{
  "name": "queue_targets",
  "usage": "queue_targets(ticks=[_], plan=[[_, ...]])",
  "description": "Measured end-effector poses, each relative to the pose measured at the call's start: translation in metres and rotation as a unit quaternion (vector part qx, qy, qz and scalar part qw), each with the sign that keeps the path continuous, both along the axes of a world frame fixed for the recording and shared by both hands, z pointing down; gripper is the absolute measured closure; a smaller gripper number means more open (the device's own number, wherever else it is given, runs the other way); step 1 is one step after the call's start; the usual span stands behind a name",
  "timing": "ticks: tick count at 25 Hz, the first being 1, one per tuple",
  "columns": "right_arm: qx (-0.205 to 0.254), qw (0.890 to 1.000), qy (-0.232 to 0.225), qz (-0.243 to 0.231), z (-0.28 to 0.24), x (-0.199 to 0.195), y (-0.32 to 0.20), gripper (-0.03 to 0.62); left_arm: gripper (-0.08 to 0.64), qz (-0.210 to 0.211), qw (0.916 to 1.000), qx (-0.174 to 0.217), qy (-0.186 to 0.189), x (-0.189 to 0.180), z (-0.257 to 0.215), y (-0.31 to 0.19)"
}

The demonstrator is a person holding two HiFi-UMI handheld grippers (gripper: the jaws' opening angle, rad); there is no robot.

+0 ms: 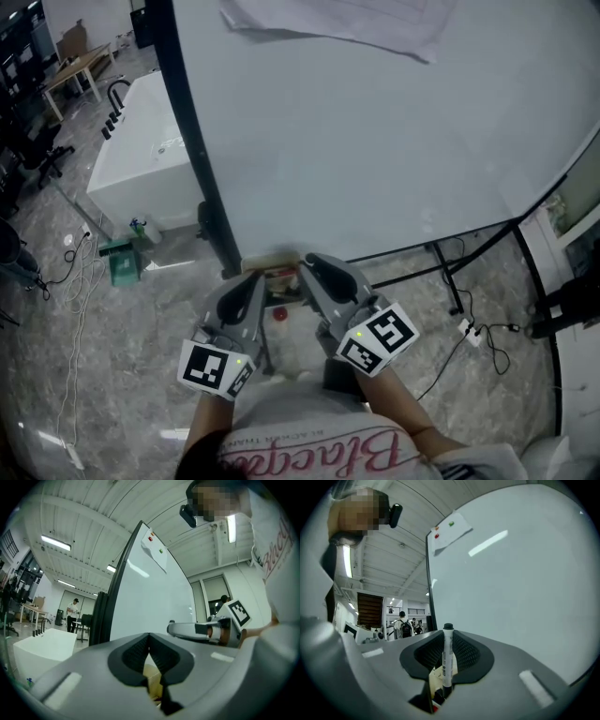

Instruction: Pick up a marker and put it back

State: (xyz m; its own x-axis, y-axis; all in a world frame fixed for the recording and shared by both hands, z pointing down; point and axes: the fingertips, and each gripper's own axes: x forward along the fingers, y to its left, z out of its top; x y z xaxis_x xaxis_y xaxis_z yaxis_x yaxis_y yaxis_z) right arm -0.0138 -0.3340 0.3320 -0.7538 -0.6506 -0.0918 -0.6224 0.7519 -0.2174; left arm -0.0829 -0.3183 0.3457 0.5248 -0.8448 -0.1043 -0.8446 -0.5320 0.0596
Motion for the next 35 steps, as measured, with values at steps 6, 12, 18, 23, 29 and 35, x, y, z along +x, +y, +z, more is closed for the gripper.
queue_targets(ticks=[6, 12, 18, 23, 29, 35], plan=[[0.047, 0.999, -0.017, 0.012, -0.031, 0.010, 0.014, 0.531, 0.561, -0.008, 0.9995, 0.022, 0.020, 0.000, -0.017, 0.003], [0.042, 0.999, -0.008, 0.017, -0.028, 0.011, 0.015, 0.531, 0.561, 0.001, 0.9995, 0.023, 0.023, 0.004, -0.018, 0.001], [0.038, 0.999, 0.001, 0.016, -0.022, 0.008, 0.009, 0.531, 0.561, -0.003, 0.9993, 0.027, 0.027, 0.002, -0.018, -0.003], [0.009, 1.000, 0.028, 0.008, 0.010, -0.003, -0.002, 0.531, 0.560, -0.006, 0.9994, 0.021, 0.027, -0.002, -0.016, -0.006], [-0.070, 0.995, 0.066, 0.008, 0.060, -0.013, -0.011, 0.530, 0.561, -0.007, 0.9996, 0.010, 0.027, -0.005, -0.010, -0.004], [-0.089, 0.992, 0.092, 0.021, 0.079, -0.010, -0.020, 0.525, 0.561, -0.010, 0.9996, 0.005, 0.024, -0.009, -0.007, 0.001]])
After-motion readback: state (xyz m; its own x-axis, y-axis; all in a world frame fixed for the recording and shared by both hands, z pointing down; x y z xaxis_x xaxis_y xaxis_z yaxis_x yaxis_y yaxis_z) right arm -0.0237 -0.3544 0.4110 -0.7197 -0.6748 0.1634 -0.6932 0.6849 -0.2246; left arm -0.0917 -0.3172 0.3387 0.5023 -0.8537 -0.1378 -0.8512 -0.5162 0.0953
